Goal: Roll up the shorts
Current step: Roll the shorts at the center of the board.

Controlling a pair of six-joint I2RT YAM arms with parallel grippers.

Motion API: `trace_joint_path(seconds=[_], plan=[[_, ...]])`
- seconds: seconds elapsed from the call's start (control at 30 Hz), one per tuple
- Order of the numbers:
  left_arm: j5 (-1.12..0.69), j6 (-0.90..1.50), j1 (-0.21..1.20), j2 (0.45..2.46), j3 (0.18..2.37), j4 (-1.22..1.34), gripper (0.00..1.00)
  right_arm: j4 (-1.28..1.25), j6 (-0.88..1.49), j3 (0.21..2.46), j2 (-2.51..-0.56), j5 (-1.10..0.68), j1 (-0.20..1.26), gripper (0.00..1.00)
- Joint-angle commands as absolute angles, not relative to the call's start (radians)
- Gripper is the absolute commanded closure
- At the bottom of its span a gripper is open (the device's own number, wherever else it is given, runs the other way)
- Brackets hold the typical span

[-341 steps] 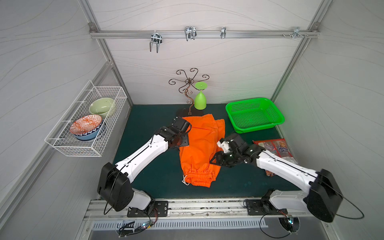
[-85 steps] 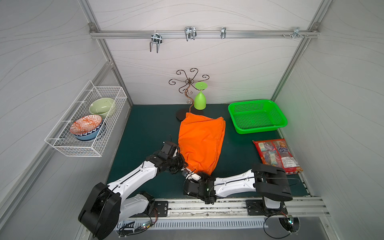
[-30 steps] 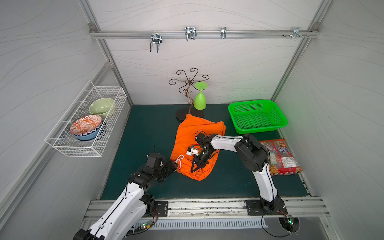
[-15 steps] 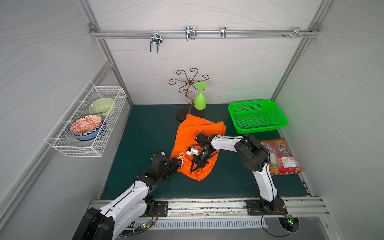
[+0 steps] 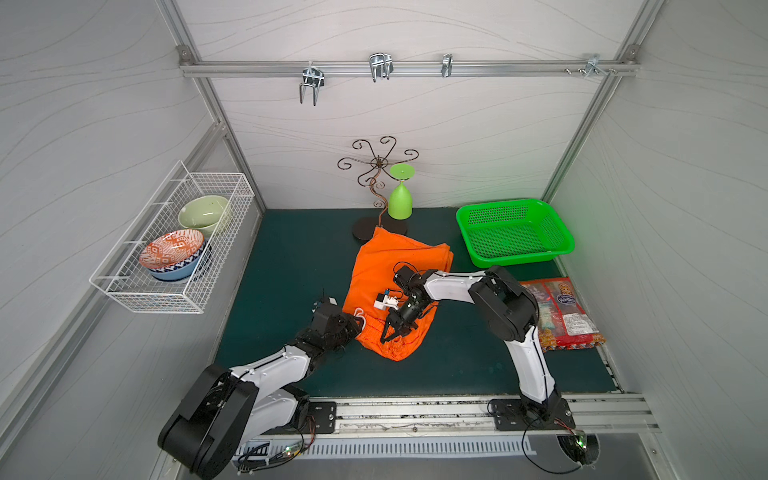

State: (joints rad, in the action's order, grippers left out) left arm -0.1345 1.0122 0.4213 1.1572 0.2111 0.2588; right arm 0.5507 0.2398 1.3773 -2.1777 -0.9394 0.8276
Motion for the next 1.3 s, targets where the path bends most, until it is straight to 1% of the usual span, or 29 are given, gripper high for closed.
trace_joint_path(seconds=[0.0,0.07,0.1,0.13,0.2,0.33,0.5,0.67,0.73,0.8,0.93,1.0,1.07,1.13,1.2,1.27], plan=[[-0.092,0.995,0.422,1.195,0.242,0.173,0.74,0.572,0.242,1.356,-2.167,-0.874,0.8,0.83],[-0.083,0.993,0.422,1.204,0.263,0.135,0.85,0.594,0.228,1.336,-2.132,-0.844,0.8,0.75],[-0.081,0.99,0.422,1.204,0.272,0.118,0.94,0.595,0.224,1.319,-2.11,-0.827,0.798,0.72],[-0.077,0.986,0.422,1.203,0.284,0.093,1.0,0.601,0.218,1.299,-2.084,-0.802,0.799,0.68],[-0.066,0.983,0.422,1.203,0.303,0.05,1.0,0.604,0.206,1.257,-2.024,-0.754,0.797,0.64],[-0.068,0.974,0.421,1.214,0.343,-0.008,1.0,0.614,0.194,1.186,-1.943,-0.602,0.794,0.64],[-0.064,0.974,0.421,1.239,0.362,-0.034,1.0,0.585,0.207,1.121,-1.896,-0.53,0.792,0.63],[-0.09,0.974,0.421,1.254,0.388,-0.068,1.0,0.569,0.224,1.076,-1.876,-0.371,0.818,0.64],[-0.101,0.974,0.421,1.257,0.412,-0.1,1.0,0.571,0.224,1.075,-1.858,-0.335,0.84,0.65],[-0.117,0.974,0.422,1.259,0.445,-0.145,1.0,0.569,0.225,1.076,-1.816,-0.315,0.86,0.65],[-0.132,0.957,0.422,1.266,0.537,-0.293,1.0,0.588,0.226,1.085,-1.675,-0.219,0.891,0.63],[-0.142,0.951,0.422,1.272,0.57,-0.346,1.0,0.592,0.226,1.081,-1.596,-0.142,0.912,0.61],[-0.15,0.946,0.422,1.279,0.599,-0.387,1.0,0.606,0.205,1.081,-1.523,-0.038,0.953,0.56],[-0.152,0.934,0.422,1.287,0.626,-0.422,1.0,0.609,0.167,1.08,-1.466,0.085,1.027,0.49],[-0.162,0.931,0.42,1.294,0.644,-0.437,1.0,0.588,0.121,1.069,-1.44,0.163,1.103,0.45],[-0.175,0.932,0.42,1.301,0.66,-0.447,1.0,0.542,0.08,1.048,-1.434,0.234,1.183,0.43]])
